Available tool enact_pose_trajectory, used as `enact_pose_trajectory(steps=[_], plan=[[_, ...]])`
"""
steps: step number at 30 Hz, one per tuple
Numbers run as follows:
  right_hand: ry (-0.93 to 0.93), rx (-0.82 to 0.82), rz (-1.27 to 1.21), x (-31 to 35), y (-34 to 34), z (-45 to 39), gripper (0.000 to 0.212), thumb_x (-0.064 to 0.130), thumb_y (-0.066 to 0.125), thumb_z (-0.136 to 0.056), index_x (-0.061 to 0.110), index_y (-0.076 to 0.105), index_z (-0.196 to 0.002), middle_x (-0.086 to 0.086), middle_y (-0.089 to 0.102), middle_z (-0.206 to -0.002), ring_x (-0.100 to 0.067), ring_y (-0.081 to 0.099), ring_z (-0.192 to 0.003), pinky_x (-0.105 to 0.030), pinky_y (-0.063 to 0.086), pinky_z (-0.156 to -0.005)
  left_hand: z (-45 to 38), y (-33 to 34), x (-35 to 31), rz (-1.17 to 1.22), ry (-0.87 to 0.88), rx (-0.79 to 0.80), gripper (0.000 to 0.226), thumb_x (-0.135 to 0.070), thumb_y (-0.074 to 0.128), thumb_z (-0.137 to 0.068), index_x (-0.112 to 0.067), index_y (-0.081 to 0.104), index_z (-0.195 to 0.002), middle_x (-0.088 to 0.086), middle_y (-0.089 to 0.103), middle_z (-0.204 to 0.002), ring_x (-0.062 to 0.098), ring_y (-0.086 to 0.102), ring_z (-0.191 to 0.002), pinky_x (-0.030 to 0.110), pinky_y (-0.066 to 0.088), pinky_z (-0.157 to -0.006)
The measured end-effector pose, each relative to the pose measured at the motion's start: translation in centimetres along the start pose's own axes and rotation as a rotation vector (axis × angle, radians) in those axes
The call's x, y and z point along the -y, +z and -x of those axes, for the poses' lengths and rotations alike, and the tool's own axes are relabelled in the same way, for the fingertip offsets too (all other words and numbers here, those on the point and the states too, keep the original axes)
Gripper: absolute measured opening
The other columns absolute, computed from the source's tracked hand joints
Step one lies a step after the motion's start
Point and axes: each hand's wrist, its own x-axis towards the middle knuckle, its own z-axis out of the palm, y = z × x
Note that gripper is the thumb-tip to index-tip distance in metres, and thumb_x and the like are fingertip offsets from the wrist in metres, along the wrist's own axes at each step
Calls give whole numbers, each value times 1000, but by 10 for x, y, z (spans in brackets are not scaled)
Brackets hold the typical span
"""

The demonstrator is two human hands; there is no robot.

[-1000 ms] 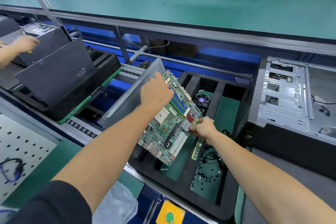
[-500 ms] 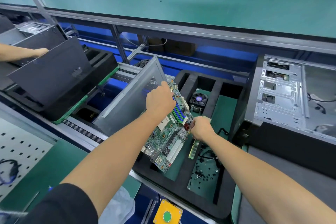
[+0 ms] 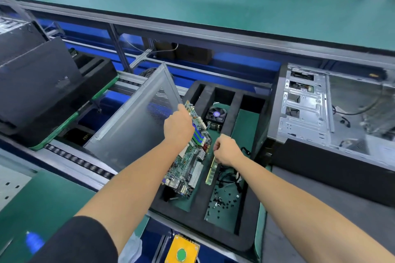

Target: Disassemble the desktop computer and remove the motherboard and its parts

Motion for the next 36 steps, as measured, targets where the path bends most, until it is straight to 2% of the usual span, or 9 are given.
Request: enact_pose_trajectory(steps=[3, 7, 10, 14, 18, 26, 31, 34, 36], plan=[[-9, 10, -14, 3, -1, 1, 17, -6, 52, -86, 7, 62, -86, -10, 59, -93, -28, 63, -90, -33, 53, -75, 0, 7, 0, -10, 10, 23, 19, -19, 53, -96, -8, 38, -99, 9, 62, -83, 26, 57, -66, 29, 30, -50], [-11, 52, -11, 2, 1, 0, 15, -7, 50, -88, 6, 59, -87, -12, 59, -92, -26, 61, -84, -38, 56, -80, 2, 20, 2, -27, 14, 57, 26, -21, 54, -96, -12, 30, -91, 3, 49, -70, 19, 42, -54, 27, 18, -41], [5, 92, -30, 2, 6, 2, 15, -7, 49, -87, 6, 57, -87, -12, 61, -89, -28, 63, -86, -39, 55, -80, -2, 28, 2, -1, 23, 52, 28, -24, 54, -96, -12, 30, -91, 6, 57, -76, 22, 45, -57, 28, 21, -43], [-1, 132, -26, 4, 12, 4, 15, -5, 47, -87, 6, 57, -88, -17, 66, -94, -33, 66, -87, -36, 53, -66, -6, 31, 1, 25, 37, 34, 29, -27, 53, -97, -12, 29, -92, 10, 63, -84, 26, 55, -64, 30, 28, -48], [10, 134, -30, 3, 13, 4, 16, -6, 46, -86, 5, 58, -86, -15, 66, -87, -30, 66, -80, -24, 44, -50, -10, 29, 12, 59, -4, 92, 26, -30, 50, -99, -8, 36, -97, 16, 64, -96, 35, 64, -87, 35, 37, -58], [-15, 106, -32, 6, 13, 1, 19, -4, 47, -89, 8, 57, -79, -16, 70, -97, -25, 67, -76, -33, 56, -69, -18, 28, 39, 163, -91, 265, 34, -20, 54, -98, 2, 39, -119, 25, 56, -117, 40, 58, -104, 37, 39, -69], [-20, 105, -14, 10, 16, 3, 19, -5, 47, -89, 9, 55, -78, -16, 68, -100, -30, 69, -89, -38, 58, -75, -18, 23, 38, 213, -133, 334, 40, -12, 53, -95, 3, 35, -126, 25, 53, -120, 38, 56, -105, 37, 40, -70], [-13, 122, -38, 10, 16, 6, 24, -6, 47, -89, 12, 53, -74, -17, 68, -103, -31, 70, -89, -40, 59, -76, -15, 20, 38, 263, -151, 328, 40, -7, 56, -89, 2, 36, -123, 24, 51, -120, 37, 54, -106, 40, 45, -76], [-14, 119, -52, 8, 15, 8, 27, -5, 47, -90, 13, 52, -71, -17, 69, -102, -30, 71, -83, -37, 59, -74, -10, 16, 32, 206, -116, 217, 41, -10, 59, -86, -2, 38, -121, 19, 47, -123, 35, 48, -112, 43, 44, -85]])
